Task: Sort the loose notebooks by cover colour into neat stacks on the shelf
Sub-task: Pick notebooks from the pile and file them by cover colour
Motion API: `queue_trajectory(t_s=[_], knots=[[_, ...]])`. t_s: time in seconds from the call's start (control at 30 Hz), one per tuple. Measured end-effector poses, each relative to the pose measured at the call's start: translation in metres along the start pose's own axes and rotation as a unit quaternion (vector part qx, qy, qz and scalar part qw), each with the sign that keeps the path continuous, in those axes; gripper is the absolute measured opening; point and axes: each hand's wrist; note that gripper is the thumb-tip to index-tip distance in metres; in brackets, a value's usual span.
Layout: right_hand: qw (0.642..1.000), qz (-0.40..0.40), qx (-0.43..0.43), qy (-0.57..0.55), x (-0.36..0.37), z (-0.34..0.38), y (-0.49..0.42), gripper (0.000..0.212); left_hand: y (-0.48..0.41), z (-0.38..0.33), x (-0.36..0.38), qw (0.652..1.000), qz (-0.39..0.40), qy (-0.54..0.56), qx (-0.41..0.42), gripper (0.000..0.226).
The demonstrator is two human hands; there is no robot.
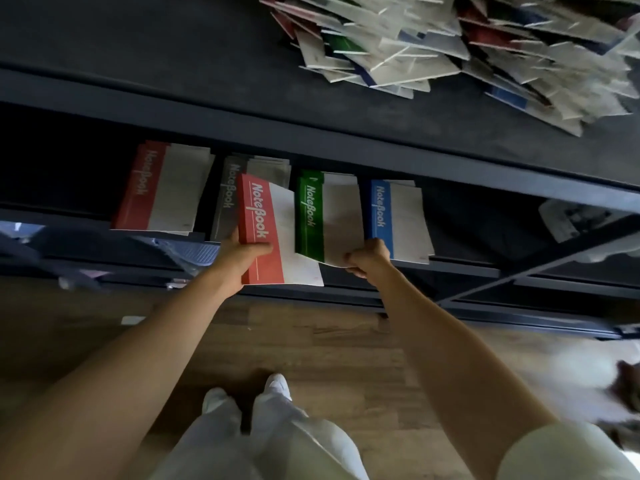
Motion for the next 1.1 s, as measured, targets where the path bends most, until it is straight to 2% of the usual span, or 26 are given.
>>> queue_trajectory(t_s=[0.07,0.17,0.37,0.53,0.63,0.73,0.83,0.93,1.1], knots=[[0.998,-0.046,-0.002,0.046,0.004,0.001,-0.015,0.019,-0.004,0.001,-0.007,1.0,-0.028,0.013,-0.004,0.062],[0.99,-0.096,-0.015,0.105,0.012,0.001,-0.033,0.027,-0.007,-0.002,-0.017,0.997,-0.069,0.045,-0.001,0.06],[0.983,-0.108,-0.012,0.146,0.017,0.007,-0.032,0.046,-0.006,-0.005,-0.026,0.995,-0.088,0.05,0.016,0.055],[0.966,-0.122,-0.03,0.224,0.017,0.007,-0.032,0.049,-0.003,-0.001,-0.029,0.997,-0.076,0.015,0.031,0.058],[0.949,-0.133,-0.06,0.279,0.018,0.009,-0.027,0.043,-0.002,0.0,-0.028,0.996,-0.075,-0.013,0.053,0.063],[0.937,-0.125,-0.108,0.309,0.024,0.011,-0.016,0.037,0.0,-0.003,-0.029,0.996,-0.064,-0.028,0.05,0.075],[0.919,-0.105,-0.15,0.35,0.03,0.013,-0.005,0.041,0.005,-0.011,-0.03,1.0,-0.021,0.013,-0.003,0.087],[0.899,-0.08,-0.18,0.392,0.036,0.014,0.005,0.042,0.011,-0.016,-0.035,0.998,0.018,0.032,-0.044,0.081],[0.882,-0.044,-0.207,0.42,0.05,0.018,0.026,0.046,0.005,-0.016,-0.048,0.999,0.001,0.023,-0.032,0.089]])
Point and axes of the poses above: each hand's wrist, its own y-axis away from the middle knuckle, its own x-axis out of the palm, z = x × y, and after that the axes turned 14 degrees about y, right-handed
